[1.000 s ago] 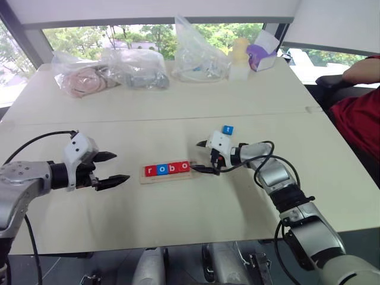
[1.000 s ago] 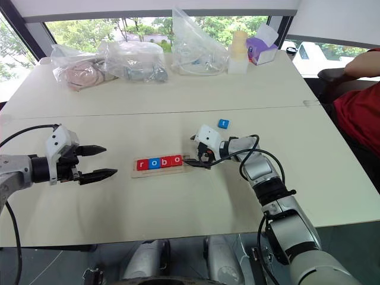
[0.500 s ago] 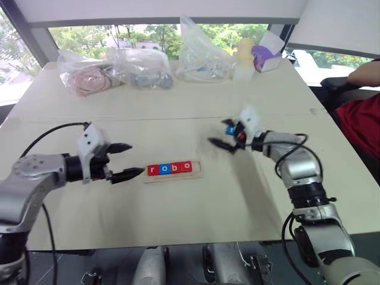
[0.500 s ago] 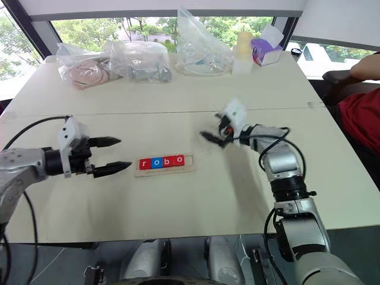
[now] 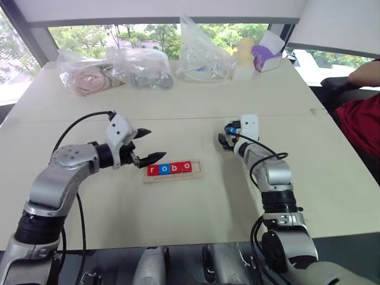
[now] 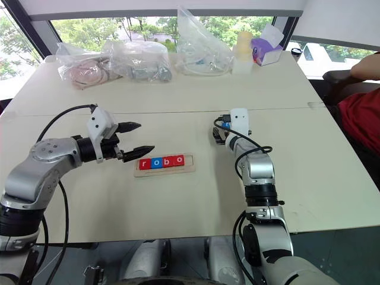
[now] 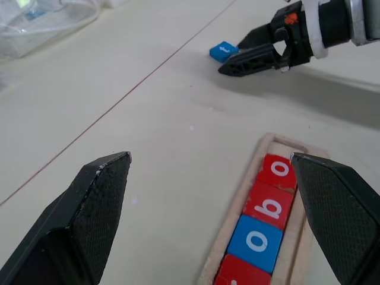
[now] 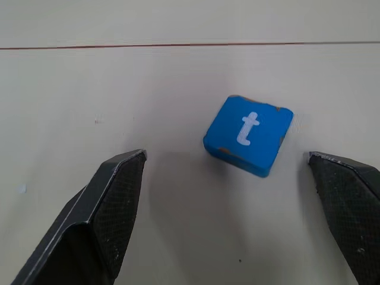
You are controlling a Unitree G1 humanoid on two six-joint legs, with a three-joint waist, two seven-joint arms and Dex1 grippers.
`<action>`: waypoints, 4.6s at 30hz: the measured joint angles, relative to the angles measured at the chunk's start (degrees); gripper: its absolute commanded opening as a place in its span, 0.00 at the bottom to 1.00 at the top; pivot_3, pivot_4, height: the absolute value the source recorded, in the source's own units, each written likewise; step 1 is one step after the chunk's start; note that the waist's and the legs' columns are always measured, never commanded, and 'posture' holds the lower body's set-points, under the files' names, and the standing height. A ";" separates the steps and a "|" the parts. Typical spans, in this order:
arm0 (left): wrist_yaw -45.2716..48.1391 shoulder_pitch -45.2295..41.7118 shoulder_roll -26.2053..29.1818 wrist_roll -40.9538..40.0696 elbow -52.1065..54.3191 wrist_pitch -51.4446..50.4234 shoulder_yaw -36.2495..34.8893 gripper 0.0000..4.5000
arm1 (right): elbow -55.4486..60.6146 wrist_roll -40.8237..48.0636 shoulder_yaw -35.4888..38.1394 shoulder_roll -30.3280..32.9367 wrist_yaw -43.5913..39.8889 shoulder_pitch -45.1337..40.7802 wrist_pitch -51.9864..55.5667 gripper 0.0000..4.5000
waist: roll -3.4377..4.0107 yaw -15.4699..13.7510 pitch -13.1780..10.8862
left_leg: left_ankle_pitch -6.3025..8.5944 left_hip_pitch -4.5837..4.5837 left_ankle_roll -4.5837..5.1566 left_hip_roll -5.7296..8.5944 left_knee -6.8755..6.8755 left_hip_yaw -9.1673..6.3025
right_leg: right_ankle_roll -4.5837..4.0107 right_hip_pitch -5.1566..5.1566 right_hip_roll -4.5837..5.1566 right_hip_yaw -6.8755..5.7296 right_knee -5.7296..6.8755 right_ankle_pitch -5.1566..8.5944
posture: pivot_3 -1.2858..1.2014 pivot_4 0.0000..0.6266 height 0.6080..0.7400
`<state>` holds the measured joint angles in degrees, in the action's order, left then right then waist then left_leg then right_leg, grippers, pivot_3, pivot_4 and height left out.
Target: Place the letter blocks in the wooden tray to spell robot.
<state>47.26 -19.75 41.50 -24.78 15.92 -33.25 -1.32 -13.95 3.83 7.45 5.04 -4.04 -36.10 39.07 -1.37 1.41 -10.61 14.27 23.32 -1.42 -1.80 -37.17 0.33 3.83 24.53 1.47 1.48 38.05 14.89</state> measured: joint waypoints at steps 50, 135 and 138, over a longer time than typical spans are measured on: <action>7.38 5.85 -4.47 -2.71 2.54 1.80 5.45 1.00 | 47.05 6.15 -4.53 15.16 -16.19 31.30 3.68 0.99 | 0.01 0.94 0.00 | -0.02 0.03 -0.04 0.03 0.02 -0.37 | 0.10 -0.15 0.00 -0.04 -0.24 0.14 | 0.52 0.24 1.00; 6.26 10.65 1.31 -0.88 4.50 1.11 2.22 1.00 | -20.81 0.91 -25.16 18.41 -71.41 -7.52 -35.73 0.26 | 0.12 -0.25 -0.10 | 0.01 -0.83 0.00 -0.06 0.15 -0.09 | -0.15 -1.05 0.05 -0.03 -0.53 0.16 | 0.52 0.24 1.00; 6.17 10.64 1.25 -0.84 4.50 1.11 2.22 1.00 | -21.26 0.81 -25.17 17.44 -71.38 -7.69 -35.83 0.26 | 0.12 -0.29 -0.10 | 0.01 -0.83 0.00 -0.07 0.15 -0.10 | -0.15 -1.05 0.06 -0.03 -0.53 0.16 | 0.52 0.24 1.00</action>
<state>53.43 -9.11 42.76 -25.62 20.42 -32.14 0.90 -35.20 4.64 -17.71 22.48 -75.42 -43.79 3.24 -1.25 1.11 -10.71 14.28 22.49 -1.43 -1.87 -37.02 0.23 3.68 23.48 1.53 1.45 37.52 15.05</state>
